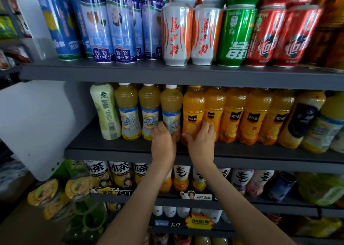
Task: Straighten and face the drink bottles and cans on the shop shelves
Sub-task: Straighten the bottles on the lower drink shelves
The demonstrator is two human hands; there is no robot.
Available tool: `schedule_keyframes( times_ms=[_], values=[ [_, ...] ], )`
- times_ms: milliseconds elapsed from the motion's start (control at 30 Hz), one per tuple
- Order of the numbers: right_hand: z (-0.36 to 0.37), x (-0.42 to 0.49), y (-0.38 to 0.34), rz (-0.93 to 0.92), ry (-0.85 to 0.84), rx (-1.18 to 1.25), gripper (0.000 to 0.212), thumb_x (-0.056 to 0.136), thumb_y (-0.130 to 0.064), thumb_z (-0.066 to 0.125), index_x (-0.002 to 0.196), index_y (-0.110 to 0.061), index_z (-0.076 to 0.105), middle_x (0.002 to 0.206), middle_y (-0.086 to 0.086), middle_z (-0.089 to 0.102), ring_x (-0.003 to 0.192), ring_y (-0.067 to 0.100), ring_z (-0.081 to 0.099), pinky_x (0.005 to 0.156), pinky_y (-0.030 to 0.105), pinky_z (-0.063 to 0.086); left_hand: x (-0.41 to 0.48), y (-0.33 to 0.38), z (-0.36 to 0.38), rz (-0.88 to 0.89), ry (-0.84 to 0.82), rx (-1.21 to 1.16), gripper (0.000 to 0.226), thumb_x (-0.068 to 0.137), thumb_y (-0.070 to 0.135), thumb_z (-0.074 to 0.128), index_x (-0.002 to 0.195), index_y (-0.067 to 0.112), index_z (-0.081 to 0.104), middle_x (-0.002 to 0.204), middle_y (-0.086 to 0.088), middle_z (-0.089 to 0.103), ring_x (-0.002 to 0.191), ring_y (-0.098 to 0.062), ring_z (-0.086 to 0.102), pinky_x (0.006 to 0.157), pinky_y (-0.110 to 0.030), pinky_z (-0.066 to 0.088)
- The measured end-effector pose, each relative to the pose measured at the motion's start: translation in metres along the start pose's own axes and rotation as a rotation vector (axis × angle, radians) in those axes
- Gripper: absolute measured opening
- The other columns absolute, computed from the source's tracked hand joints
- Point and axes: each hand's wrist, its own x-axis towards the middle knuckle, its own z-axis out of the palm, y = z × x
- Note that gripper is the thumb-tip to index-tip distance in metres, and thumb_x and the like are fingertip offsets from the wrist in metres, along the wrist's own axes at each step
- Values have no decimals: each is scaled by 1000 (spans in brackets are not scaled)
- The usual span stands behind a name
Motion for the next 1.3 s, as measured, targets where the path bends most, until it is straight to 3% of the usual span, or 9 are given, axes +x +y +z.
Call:
schedule_keyframes(
  times_ms=[167, 400, 533, 633, 700, 767, 933, 1100, 1300],
  values=[
    [7, 4, -4, 14, 25, -22, 55, 85, -23, 68, 128, -2, 41, 131, 16, 43, 122, 34, 40, 100, 41, 38, 4, -2, -1, 4, -5, 9, 63, 88, 26, 67, 134, -6, 39, 128, -24, 48, 122, -37, 46, 94, -42, 44],
    [7, 0, -6, 51, 33, 59, 72, 86, -25, 69, 140, 1, 28, 139, 17, 41, 129, 30, 39, 106, 37, 37, -2, 2, -6, -38, 22, -33, 71, 86, 32, 67, 138, -1, 32, 134, -21, 41, 125, -34, 42, 94, -42, 46],
    [-3, -5, 0, -25, 61, 104, 58, 88, -25, 66, 133, -1, 37, 127, 15, 49, 119, 27, 46, 95, 41, 46, -19, 22, -6, 61, 155, -107, 64, 83, 23, 70, 135, 0, 39, 128, -21, 43, 121, -34, 43, 96, -41, 45],
    [-23, -8, 12, -45, 70, 167, 45, 91, -23, 62, 127, -4, 43, 120, 9, 50, 112, 19, 46, 90, 27, 43, -33, 43, 0, 160, 111, -187, 52, 86, 19, 67, 131, 6, 45, 123, -15, 48, 116, -29, 49, 93, -34, 46],
    [-45, -8, 27, -43, 75, 195, 37, 92, -21, 60, 123, -8, 46, 116, 3, 50, 105, 9, 43, 84, 9, 34, -44, 59, 9, 203, 41, -233, 46, 89, 20, 64, 130, 9, 46, 121, -12, 52, 112, -26, 53, 91, -31, 48],
    [-73, -6, 48, -19, 83, 214, 30, 92, -20, 60, 119, -11, 49, 110, -5, 48, 100, 3, 43, 78, 2, 33, -56, 80, 23, 243, -41, -263, 44, 90, 22, 62, 130, 10, 46, 121, -9, 55, 110, -23, 55, 88, -27, 47],
    [-167, -2, 120, 55, 155, 219, 18, 93, -22, 59, 109, -17, 54, 102, -5, 56, 92, 6, 54, 74, 9, 42, -100, 158, 77, 253, -270, -395, 38, 90, 22, 61, 125, 14, 50, 116, -4, 59, 99, -19, 59, 84, -37, 52],
    [-283, 0, 214, 133, 257, 163, 12, 93, -23, 59, 104, -21, 55, 99, -2, 61, 89, 6, 58, 74, 17, 49, -165, 268, 143, 251, -448, -488, 35, 91, 23, 60, 124, 15, 50, 109, -1, 60, 91, -14, 59, 80, -33, 52],
    [-408, 7, 328, 267, 284, 78, 15, 93, -23, 59, 106, -20, 52, 101, -2, 58, 90, 10, 56, 70, 15, 45, -234, 395, 225, 253, -518, -561, 35, 91, 24, 61, 124, 15, 51, 110, 0, 59, 98, -17, 58, 85, -38, 51]
  ],
)
